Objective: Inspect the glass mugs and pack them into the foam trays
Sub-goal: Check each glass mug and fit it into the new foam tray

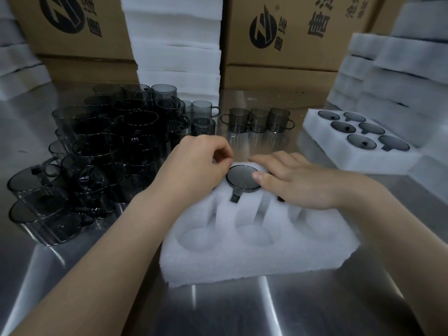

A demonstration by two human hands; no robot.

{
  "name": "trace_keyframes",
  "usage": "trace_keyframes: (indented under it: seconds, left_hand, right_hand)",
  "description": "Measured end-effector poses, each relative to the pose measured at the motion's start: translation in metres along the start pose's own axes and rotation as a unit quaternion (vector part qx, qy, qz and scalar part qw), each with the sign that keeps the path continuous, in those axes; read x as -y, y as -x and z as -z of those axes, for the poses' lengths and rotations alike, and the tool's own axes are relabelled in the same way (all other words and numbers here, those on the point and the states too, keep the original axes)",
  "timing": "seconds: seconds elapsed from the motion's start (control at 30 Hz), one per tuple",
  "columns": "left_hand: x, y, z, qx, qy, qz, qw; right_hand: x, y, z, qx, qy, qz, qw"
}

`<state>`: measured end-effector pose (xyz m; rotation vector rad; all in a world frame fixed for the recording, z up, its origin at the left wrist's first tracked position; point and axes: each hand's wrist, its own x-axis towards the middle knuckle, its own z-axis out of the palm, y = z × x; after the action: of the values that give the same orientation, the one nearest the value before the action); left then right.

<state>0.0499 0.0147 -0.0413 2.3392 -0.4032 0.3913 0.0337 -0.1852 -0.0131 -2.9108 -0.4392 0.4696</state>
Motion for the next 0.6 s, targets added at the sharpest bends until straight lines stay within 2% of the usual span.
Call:
trace_keyframes:
  seconds: [0.23, 0.47, 0.53, 0.6]
  left_hand:
    - [-0.003, -0.001, -0.001, 0.006, -0.018, -0.006, 1.000]
    - [-0.002, 0.000, -0.001, 0.002, -0.014, -0.006, 1.000]
    - [-0.001, -0.001, -0.001, 0.003, -0.015, -0.005, 1.000]
    - [-0.001, -0.001, -0.001, 0.003, -0.014, -0.003, 1.000]
  right_hand:
    - [0.000, 0.003, -0.006, -0.029, 0.034, 0.017, 0.999]
    - [-0.011, -0.004, -0.002, -0.002, -0.038, 0.046, 0.998]
    - [-0.015, -0.012, 0.006, -0.030, -0.118, 0.053, 0.991]
    - [-0.019, -0.034, 0.015, -0.112, -0.176, 0.056, 0.976]
